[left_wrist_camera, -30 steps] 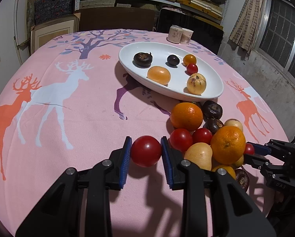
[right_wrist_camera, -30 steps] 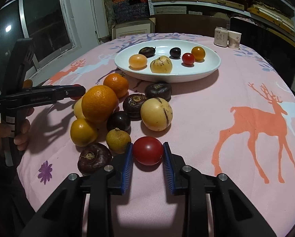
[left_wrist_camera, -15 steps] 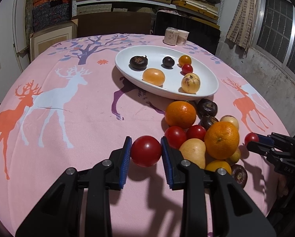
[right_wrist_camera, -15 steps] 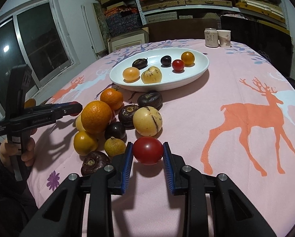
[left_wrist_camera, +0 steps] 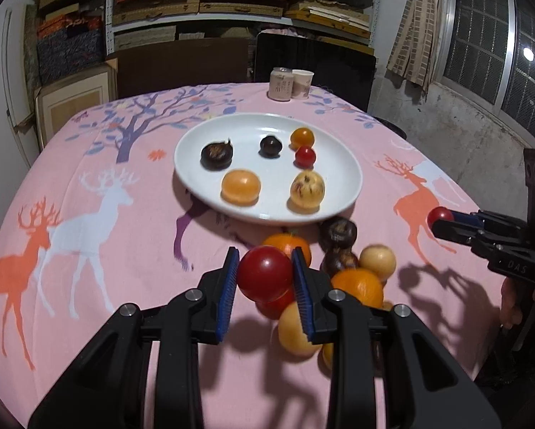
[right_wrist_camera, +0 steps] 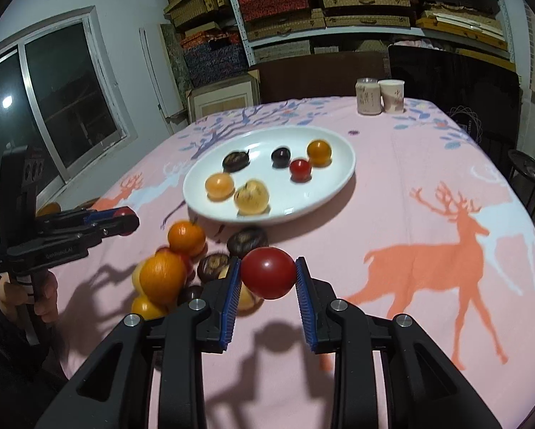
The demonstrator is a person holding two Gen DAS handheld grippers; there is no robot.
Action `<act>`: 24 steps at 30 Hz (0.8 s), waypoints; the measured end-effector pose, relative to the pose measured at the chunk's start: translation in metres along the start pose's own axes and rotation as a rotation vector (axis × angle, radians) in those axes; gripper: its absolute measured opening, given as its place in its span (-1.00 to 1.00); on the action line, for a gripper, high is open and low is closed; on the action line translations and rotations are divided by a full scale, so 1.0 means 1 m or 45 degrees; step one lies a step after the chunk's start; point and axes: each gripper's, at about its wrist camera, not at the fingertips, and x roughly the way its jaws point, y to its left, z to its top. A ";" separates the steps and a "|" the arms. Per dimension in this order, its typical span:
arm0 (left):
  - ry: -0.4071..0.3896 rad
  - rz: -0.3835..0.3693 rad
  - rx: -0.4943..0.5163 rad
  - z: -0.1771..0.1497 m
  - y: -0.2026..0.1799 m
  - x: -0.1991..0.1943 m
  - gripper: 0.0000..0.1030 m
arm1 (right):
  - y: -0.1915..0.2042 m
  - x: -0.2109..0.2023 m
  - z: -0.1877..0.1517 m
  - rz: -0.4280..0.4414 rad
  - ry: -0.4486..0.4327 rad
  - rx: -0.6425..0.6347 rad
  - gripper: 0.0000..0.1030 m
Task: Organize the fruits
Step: 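Carry both red tomatoes over the plate and open both tools to release them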
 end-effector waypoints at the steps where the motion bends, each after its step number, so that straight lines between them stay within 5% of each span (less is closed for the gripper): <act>1: -0.004 -0.003 0.002 0.007 0.000 0.002 -0.43 | -0.002 -0.001 0.007 0.000 -0.015 0.004 -0.41; 12: 0.056 0.008 0.011 0.100 -0.003 0.086 -0.43 | -0.020 0.044 0.074 -0.028 -0.033 0.002 -0.41; 22: 0.248 0.005 -0.017 0.118 0.005 0.186 -0.43 | -0.037 0.126 0.079 -0.051 0.097 -0.001 -0.38; 24: 0.270 -0.009 -0.034 0.117 0.008 0.193 -0.21 | -0.034 0.129 0.080 -0.043 0.088 -0.026 -0.37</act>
